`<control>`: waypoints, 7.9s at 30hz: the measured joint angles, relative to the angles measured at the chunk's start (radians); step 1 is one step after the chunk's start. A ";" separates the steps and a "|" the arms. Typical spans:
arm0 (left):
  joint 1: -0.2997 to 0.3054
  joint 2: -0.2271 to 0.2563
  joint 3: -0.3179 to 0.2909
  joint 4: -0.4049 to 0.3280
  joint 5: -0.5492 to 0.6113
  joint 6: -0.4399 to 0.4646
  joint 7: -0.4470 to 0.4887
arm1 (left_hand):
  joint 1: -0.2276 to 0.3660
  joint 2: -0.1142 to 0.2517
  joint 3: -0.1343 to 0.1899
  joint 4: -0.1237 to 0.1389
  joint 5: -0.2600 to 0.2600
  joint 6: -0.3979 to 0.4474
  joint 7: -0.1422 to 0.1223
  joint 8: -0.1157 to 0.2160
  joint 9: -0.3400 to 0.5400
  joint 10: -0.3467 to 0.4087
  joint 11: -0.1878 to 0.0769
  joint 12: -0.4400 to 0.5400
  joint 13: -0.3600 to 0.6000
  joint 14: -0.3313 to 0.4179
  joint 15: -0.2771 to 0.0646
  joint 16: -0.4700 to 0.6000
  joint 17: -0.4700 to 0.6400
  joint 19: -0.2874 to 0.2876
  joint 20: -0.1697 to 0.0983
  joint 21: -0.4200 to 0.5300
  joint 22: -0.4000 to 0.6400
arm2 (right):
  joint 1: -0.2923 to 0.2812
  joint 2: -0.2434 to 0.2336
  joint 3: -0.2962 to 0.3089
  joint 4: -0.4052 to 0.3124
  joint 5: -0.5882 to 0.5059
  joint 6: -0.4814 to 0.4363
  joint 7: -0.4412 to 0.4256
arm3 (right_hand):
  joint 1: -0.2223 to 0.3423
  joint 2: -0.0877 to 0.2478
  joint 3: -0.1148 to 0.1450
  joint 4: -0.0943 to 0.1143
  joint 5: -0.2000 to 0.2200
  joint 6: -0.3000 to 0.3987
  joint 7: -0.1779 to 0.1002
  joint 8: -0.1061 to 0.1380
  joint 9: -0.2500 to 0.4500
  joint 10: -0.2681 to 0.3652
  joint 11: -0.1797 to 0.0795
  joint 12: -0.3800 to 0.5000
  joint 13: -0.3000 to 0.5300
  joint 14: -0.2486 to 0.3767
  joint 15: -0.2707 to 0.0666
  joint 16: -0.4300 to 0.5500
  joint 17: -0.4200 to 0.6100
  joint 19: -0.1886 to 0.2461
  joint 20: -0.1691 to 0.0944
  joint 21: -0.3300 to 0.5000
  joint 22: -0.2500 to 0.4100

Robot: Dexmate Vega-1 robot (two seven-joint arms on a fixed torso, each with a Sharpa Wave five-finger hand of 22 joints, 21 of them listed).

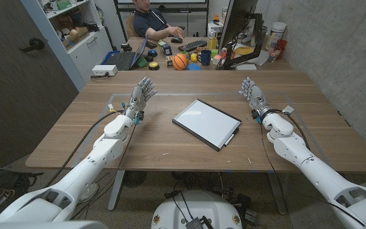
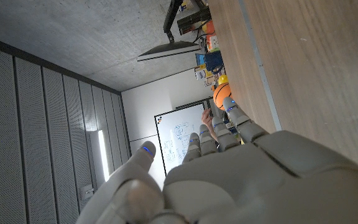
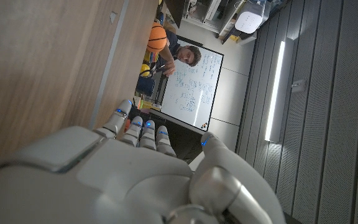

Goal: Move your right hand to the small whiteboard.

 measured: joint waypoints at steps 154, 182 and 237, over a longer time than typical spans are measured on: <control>0.085 -0.250 -0.324 -0.047 0.277 0.127 -0.155 | 0.000 0.000 -0.013 0.004 0.008 -0.012 -0.013 0.000 -0.001 -0.009 -0.009 -0.001 -0.001 0.005 -0.002 0.000 -0.001 0.022 0.003 -0.048 -0.001 | 0.151 -0.257 -0.339 -0.507 -1.261 -0.266 0.121 | 0.190 -0.073 -0.101 -0.159 0.048 -0.095 -0.224 0.004 -0.003 -0.163 -0.106 -0.050 -0.001 -0.094 0.012 -0.125 0.004 -0.032 0.207 -0.334 0.009; 0.124 -0.246 -0.332 -0.102 0.275 0.139 -0.149 | 0.000 0.000 -0.017 0.000 0.011 -0.012 -0.013 0.000 -0.001 -0.009 -0.009 -0.001 -0.001 0.005 -0.002 0.000 -0.001 0.023 0.002 -0.060 -0.001 | 0.175 -0.266 -0.370 -0.527 -1.292 -0.253 0.266 | 0.295 -0.053 -0.105 -0.215 0.078 0.035 -0.238 0.027 -0.003 -0.099 -0.111 -0.027 -0.001 -0.069 -0.031 -0.100 0.002 -0.003 0.200 -0.342 0.006; 0.113 -0.246 -0.335 -0.080 0.273 0.141 -0.160 | 0.000 0.000 -0.027 0.001 0.011 -0.012 -0.013 0.000 -0.001 -0.009 -0.009 -0.001 -0.001 0.005 -0.002 0.000 -0.001 0.028 0.007 -0.078 -0.001 | 0.199 -0.244 -0.384 -0.488 -1.245 -0.235 0.310 | 0.277 -0.035 -0.137 -0.191 0.081 0.018 -0.222 0.011 0.000 -0.104 -0.108 -0.043 -0.001 -0.080 -0.037 -0.113 0.004 -0.012 0.169 -0.390 0.007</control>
